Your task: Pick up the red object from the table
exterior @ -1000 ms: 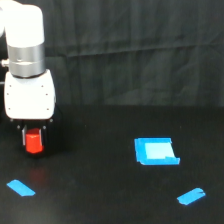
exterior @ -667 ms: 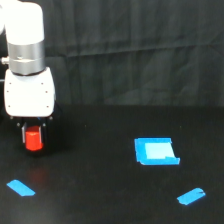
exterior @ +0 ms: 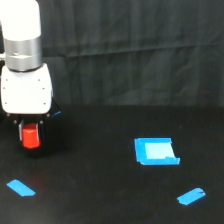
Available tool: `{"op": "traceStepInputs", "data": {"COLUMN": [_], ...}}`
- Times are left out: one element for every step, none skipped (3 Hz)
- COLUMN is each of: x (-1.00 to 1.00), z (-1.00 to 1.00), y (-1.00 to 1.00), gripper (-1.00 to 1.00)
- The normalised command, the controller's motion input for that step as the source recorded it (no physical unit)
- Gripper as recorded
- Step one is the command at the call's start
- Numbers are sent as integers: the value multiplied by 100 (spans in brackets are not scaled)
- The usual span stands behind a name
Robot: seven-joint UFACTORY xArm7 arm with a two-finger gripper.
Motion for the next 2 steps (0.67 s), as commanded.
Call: {"op": "traceStepInputs", "data": {"x": [-21,-3], "z": [77,87], "y": [-12,3], "gripper": [-100,-100]}}
